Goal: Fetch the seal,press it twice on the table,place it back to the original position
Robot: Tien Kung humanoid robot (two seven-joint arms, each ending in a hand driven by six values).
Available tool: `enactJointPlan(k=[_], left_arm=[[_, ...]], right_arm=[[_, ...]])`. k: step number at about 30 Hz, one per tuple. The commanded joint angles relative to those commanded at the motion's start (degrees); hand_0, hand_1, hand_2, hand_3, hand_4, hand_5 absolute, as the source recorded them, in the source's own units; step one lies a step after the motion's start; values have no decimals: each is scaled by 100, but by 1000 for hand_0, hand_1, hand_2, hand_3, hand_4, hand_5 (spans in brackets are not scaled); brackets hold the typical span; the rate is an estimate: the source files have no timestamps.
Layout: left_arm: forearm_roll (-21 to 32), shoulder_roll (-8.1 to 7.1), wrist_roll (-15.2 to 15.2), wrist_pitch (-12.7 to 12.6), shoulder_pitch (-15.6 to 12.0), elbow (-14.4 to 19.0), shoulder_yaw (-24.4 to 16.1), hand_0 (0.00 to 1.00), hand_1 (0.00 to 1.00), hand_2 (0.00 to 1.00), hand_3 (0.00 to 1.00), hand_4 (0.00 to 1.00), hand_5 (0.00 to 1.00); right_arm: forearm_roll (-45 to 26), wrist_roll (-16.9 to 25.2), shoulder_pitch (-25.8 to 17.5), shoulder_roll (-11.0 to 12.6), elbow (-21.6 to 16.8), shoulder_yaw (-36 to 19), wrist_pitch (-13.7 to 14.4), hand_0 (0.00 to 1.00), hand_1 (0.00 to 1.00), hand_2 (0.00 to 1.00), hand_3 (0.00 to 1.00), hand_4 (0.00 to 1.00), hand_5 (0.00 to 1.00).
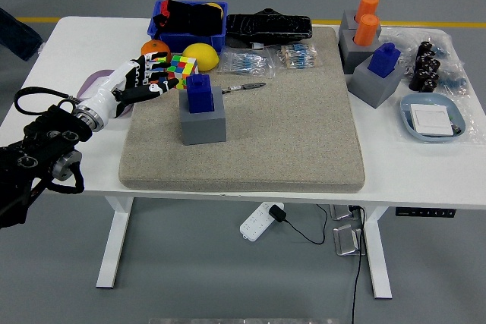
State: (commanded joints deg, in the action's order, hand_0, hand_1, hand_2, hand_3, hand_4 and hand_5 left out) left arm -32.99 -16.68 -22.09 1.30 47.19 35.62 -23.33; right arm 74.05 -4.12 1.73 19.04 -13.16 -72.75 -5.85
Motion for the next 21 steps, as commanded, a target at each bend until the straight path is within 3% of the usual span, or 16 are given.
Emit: enactJointPlan(k=[8, 21], left_arm=[[14, 128, 35, 6, -31, 43, -15, 894, 826, 836, 905, 845, 252], [-40, 212, 47, 56, -1, 138, -73, 895, 827, 834, 896, 857, 212]], right_arm=[[-11, 10, -1, -12, -1, 8, -9, 760, 673, 648, 615, 766, 486], [-16, 17, 12, -21, -2, -16, -15, 760, 674, 648, 616, 769, 487]])
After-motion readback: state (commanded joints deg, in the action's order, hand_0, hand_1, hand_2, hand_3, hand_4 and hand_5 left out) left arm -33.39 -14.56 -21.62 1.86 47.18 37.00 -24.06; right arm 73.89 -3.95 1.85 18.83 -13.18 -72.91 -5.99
